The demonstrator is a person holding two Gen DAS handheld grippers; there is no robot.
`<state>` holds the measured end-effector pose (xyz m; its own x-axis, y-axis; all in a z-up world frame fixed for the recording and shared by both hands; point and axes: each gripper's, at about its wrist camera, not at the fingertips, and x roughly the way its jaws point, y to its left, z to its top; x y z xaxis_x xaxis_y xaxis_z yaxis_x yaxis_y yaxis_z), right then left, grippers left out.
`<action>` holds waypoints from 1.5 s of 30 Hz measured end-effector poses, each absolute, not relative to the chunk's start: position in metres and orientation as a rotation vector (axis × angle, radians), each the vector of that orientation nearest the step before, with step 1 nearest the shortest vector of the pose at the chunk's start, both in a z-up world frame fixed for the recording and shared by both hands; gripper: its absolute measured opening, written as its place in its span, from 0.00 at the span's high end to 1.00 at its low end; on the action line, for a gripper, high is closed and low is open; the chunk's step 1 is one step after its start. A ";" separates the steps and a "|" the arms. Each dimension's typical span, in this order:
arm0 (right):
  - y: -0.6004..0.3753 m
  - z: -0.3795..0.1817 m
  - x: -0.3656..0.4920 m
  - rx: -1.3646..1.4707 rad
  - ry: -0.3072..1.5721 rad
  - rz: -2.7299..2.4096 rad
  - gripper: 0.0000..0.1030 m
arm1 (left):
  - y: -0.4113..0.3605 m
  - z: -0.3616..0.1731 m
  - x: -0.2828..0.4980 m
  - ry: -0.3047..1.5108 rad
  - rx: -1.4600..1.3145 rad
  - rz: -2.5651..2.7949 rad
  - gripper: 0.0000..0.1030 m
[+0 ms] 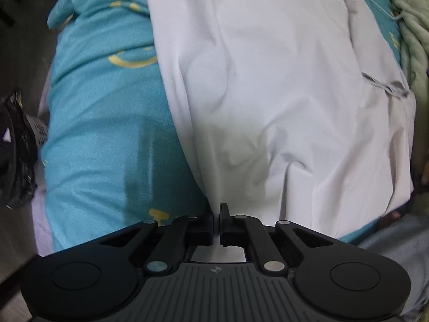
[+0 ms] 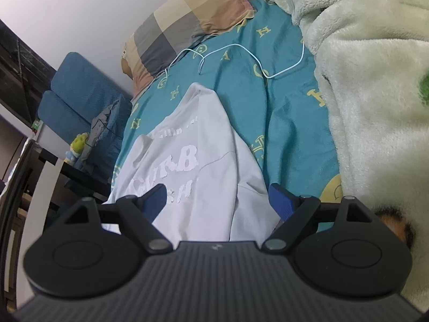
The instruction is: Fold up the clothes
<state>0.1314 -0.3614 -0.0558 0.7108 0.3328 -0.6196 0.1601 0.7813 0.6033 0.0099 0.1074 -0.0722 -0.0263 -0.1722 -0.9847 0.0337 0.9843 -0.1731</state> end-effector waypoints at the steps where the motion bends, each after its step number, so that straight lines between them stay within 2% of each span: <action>1: -0.362 -0.056 0.132 0.691 0.789 0.109 0.18 | 0.109 -0.065 0.007 1.585 -0.099 -0.162 0.96; 9: -0.365 -0.052 0.133 0.721 0.789 0.148 0.18 | 0.125 -0.036 -0.003 1.586 0.010 -0.050 0.92; 11: -0.367 -0.053 0.133 0.722 0.797 0.145 0.18 | 0.112 -0.031 0.001 1.558 0.052 -0.039 0.73; 13: -0.371 -0.055 0.132 0.735 0.809 0.134 0.18 | 0.098 -0.026 0.003 1.524 0.111 -0.023 0.63; 19: -0.379 -0.060 0.130 0.764 0.830 0.094 0.18 | 0.068 0.000 0.031 1.327 0.169 -0.060 0.45; 26: -0.384 -0.050 0.132 0.768 0.797 0.102 0.18 | -0.030 0.023 0.096 1.041 0.207 -0.228 0.42; 30: -0.391 -0.044 0.130 0.781 0.763 0.105 0.18 | -0.102 0.005 0.138 0.890 0.191 -0.404 0.42; 34: -0.397 -0.043 0.132 0.775 0.736 0.090 0.16 | -0.167 -0.040 0.175 0.856 0.212 -0.531 0.46; 37: -0.396 -0.047 0.135 0.780 0.746 0.095 0.17 | -0.189 -0.090 0.202 0.862 0.257 -0.542 0.47; 39: -0.395 -0.050 0.137 0.783 0.753 0.099 0.16 | -0.187 -0.119 0.217 0.902 0.253 -0.541 0.58; 41: -0.395 -0.053 0.139 0.786 0.759 0.103 0.17 | -0.185 -0.147 0.233 0.943 0.246 -0.539 0.82; 43: -0.394 -0.056 0.141 0.789 0.766 0.107 0.17 | -0.171 -0.150 0.236 0.957 0.182 -0.544 0.97; 45: -0.394 -0.059 0.143 0.792 0.773 0.111 0.17 | -0.151 -0.142 0.234 0.946 0.113 -0.564 0.98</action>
<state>0.1426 -0.3936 -0.0591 0.7253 0.3655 -0.5834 0.1861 0.7118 0.6773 0.2340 -0.1506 -0.1420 0.4528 -0.4072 -0.7932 0.5039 0.8508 -0.1491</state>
